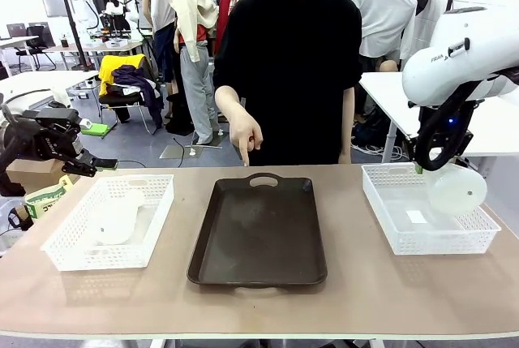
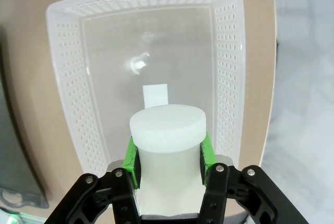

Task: Prepare the laboratory tools.
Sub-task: While moving the picked Big flask to the Handle tray indicated by the person, stop as directed by the person.

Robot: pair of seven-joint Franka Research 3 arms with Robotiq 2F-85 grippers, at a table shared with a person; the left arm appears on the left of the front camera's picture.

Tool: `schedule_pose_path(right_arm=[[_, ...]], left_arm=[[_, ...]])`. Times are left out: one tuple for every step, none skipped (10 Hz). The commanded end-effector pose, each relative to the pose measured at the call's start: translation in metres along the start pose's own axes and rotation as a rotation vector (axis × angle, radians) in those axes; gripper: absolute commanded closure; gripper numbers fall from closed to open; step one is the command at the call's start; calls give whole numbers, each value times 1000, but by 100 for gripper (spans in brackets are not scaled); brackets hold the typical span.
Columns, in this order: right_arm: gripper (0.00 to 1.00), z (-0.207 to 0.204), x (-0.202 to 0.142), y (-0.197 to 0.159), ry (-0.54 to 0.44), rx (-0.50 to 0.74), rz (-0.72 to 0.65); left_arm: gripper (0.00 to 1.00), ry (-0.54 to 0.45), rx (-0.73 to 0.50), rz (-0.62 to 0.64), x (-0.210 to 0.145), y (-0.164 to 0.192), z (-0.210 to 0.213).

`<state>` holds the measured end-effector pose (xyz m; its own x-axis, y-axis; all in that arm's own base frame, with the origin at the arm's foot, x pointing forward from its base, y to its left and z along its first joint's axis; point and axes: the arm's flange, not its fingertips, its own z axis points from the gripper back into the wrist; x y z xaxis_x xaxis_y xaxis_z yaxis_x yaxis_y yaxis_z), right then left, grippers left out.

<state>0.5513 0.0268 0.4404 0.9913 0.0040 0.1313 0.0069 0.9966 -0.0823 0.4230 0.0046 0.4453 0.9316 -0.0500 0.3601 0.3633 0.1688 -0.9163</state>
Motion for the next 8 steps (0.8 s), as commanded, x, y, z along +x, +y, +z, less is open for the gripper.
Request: schedule_pose_path(right_arm=[[100,22,-12,18,-76,41,59],[100,35,-14,32,-109,83,115],[100,48,-16,48,-136,107,176],[100,62,-18,65,-160,129,237],[100,72,-20,81,-178,161,297],[100,79,-22,99,-198,207,371],[100,85,-25,119,-200,235,445],[100,91,-30,144,-204,241,524]], left_arm=[[0,-4,-8,-1,0,-2,1],[0,-4,-8,-1,0,-2,1],[0,-4,-8,-1,0,-2,1],[0,-4,-8,-1,0,-2,1],[0,-4,-8,-1,0,-2,1],[0,-4,-8,-1,0,-2,1],[0,-4,-8,-1,0,-2,1],[0,-4,-8,-1,0,-2,1]])
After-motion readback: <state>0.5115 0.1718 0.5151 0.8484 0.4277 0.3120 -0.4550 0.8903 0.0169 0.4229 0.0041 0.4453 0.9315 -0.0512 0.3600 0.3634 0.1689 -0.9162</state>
